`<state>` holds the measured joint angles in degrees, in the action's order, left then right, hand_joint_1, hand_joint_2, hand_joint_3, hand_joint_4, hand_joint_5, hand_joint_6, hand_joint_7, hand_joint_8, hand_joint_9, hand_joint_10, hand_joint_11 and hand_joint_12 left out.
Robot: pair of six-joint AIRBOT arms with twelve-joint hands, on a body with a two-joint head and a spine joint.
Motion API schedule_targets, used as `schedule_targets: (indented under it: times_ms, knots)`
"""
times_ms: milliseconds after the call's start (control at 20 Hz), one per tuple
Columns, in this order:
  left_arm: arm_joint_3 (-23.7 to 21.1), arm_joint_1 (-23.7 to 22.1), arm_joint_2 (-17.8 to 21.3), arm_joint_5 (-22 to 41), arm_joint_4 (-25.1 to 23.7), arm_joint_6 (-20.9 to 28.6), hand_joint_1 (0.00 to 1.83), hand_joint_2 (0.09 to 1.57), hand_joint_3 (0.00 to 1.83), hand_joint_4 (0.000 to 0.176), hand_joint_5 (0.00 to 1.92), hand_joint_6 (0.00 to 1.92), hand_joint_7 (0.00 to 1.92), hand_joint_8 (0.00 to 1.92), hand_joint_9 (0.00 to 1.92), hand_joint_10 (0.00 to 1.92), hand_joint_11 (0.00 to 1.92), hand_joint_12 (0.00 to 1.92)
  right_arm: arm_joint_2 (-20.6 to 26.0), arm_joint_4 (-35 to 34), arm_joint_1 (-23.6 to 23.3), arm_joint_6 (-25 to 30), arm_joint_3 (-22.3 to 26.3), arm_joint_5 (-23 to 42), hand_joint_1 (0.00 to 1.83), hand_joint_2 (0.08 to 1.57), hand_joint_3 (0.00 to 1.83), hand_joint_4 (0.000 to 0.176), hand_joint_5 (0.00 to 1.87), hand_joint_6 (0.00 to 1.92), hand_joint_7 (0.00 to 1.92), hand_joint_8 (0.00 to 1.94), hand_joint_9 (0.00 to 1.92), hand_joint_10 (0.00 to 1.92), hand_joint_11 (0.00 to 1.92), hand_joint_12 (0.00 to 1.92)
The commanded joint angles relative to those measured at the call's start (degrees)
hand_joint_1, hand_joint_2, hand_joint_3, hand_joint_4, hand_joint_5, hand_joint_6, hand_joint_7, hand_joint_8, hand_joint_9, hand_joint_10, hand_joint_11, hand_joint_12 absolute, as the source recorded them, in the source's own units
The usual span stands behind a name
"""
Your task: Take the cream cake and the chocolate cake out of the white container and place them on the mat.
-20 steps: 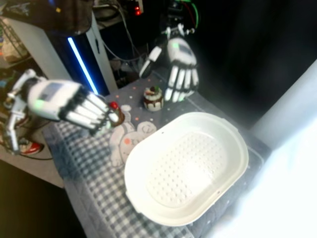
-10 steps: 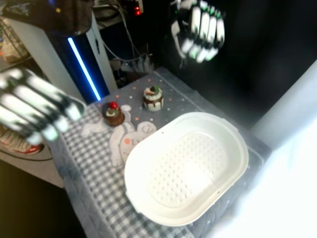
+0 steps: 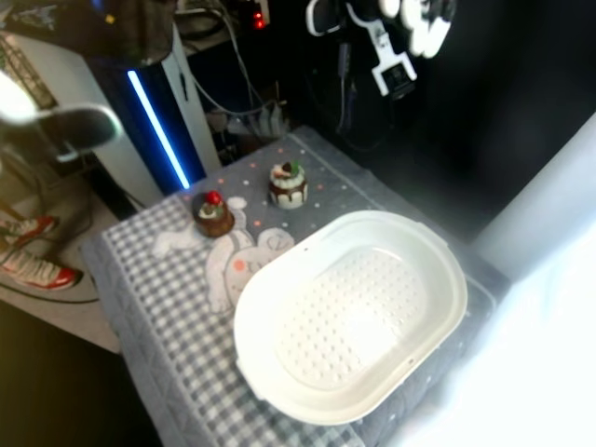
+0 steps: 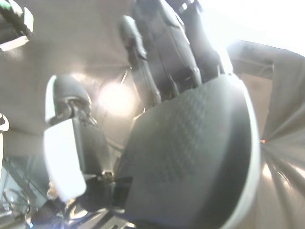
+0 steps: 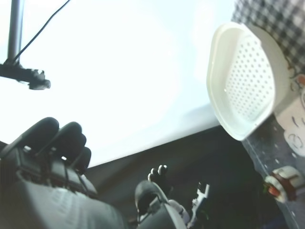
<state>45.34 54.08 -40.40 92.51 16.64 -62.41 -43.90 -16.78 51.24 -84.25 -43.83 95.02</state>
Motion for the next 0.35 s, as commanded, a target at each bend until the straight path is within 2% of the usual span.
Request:
schedule_targets:
  times_ms: [0,50,100,150,200,250,300]
  knots:
    - [-0.7,-0.6,0.7,6.8,-1.6,-0.7,0.47,1.32,0.00,0.009,0.41,0.00,0.55,0.00,0.62,0.00,0.11,0.97,0.1,1.8,-0.7,0.8,-0.2,5.9,0.00,1.19,0.00,0.104,0.00,1.62,0.16,1.41,0.19,1.51,0.00,1.76]
    - [-1.5,-0.7,1.1,6.8,-1.5,-1.5,0.54,1.38,0.00,0.000,0.42,0.00,0.55,0.00,0.62,0.00,0.08,1.16,1.1,1.6,-0.7,2.9,-0.1,5.9,0.00,1.17,0.00,0.111,0.00,1.47,0.11,1.42,0.12,1.58,0.00,1.86]
    - [-2.0,-1.1,1.5,6.8,-1.4,-1.5,0.69,1.41,0.01,0.073,0.46,1.38,0.75,0.08,0.76,0.10,0.15,1.42,2.2,1.6,-0.7,5.0,0.0,5.9,0.00,1.15,0.00,0.065,0.00,1.40,0.10,1.42,0.08,1.65,0.00,1.91]
    - [-2.3,-1.2,1.7,6.8,-1.2,-1.5,0.69,1.42,0.00,0.140,0.47,1.65,0.84,0.13,0.74,0.31,0.20,1.43,3.4,1.7,-0.7,5.1,0.6,6.0,0.00,1.13,0.00,0.054,0.00,1.33,0.02,1.42,0.03,1.67,0.00,1.92]
    - [-2.8,-1.3,2.0,6.8,-0.9,-1.5,0.78,1.36,0.00,0.127,0.56,1.59,0.90,0.21,0.69,0.66,0.25,1.40,5.4,1.5,-0.7,5.1,1.7,6.0,0.00,1.17,0.00,0.082,0.00,1.38,0.00,1.60,0.13,1.79,0.00,1.92]
    - [-3.0,-1.4,2.2,6.8,-0.6,-1.6,0.77,1.36,0.00,0.148,0.54,1.62,0.85,0.21,0.61,0.73,0.22,1.34,6.5,0.9,-0.7,5.1,2.4,6.0,0.00,1.18,0.00,0.083,0.00,1.43,0.00,1.58,0.03,1.81,0.00,1.92]
    - [-3.4,-1.8,2.7,6.8,-0.5,-1.6,0.61,1.27,0.00,0.000,0.43,1.06,0.76,0.35,0.51,0.95,0.20,1.38,7.4,0.3,-0.7,5.1,3.4,6.0,0.00,1.18,0.00,0.064,0.00,1.14,0.00,1.21,0.01,1.31,0.00,1.72]
